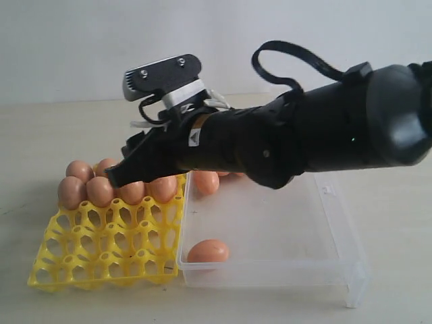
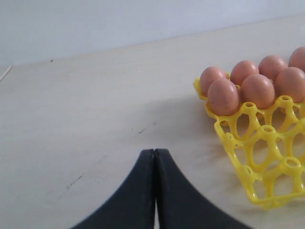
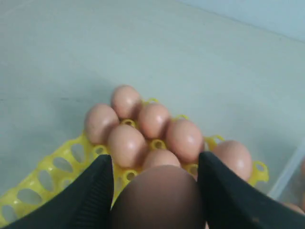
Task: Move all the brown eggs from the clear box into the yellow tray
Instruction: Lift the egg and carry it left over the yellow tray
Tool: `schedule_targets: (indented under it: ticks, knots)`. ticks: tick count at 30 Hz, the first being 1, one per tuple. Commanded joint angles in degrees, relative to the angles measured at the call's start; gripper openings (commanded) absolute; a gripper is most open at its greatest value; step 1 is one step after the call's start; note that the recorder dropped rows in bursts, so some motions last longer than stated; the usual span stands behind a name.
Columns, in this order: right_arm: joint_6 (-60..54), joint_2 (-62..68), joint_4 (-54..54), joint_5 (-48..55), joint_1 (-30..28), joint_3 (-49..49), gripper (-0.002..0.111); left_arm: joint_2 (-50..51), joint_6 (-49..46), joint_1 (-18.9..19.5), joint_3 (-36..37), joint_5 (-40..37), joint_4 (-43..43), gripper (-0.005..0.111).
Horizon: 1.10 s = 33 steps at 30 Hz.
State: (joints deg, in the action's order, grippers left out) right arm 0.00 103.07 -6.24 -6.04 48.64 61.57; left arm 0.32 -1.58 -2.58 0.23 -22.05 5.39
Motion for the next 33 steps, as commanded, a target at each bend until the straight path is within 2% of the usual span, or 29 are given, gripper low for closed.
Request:
schedule_targets:
  ticks: [1,7,13,24,29,33]
  knots:
    - [-0.4,1.8,1.2,-8.1,3.1,-0.3,0.000,-0.3,0.3,-0.3,-0.2,0.4,-0.2,0.000]
    - [-0.4,5.4,2.3,-15.8,4.0,0.5,0.000,-0.3,0.3,-0.3,-0.2,0.4,-0.2,0.000]
    - [-0.4,8.5,3.1,-16.3,4.6,3.3,0.000,-0.3,0.3,-0.3,-0.2,0.4,-0.2,0.000]
    - [7.3,13.9,11.3,-19.6,5.4,8.6,0.000,-0.3,0.3,-0.3,-0.2,0.4,-0.2,0.000]
    - [8.2,15.2,14.7,-24.7,5.4,9.5,0.000,-0.3,0.3,-0.3,-0.2,0.4,-0.2,0.000]
    - [11.8,16.1,21.3,-28.4,5.4,9.5,0.000,-0.3,0.3,-0.3,-0.2,0.4,-0.2,0.000]
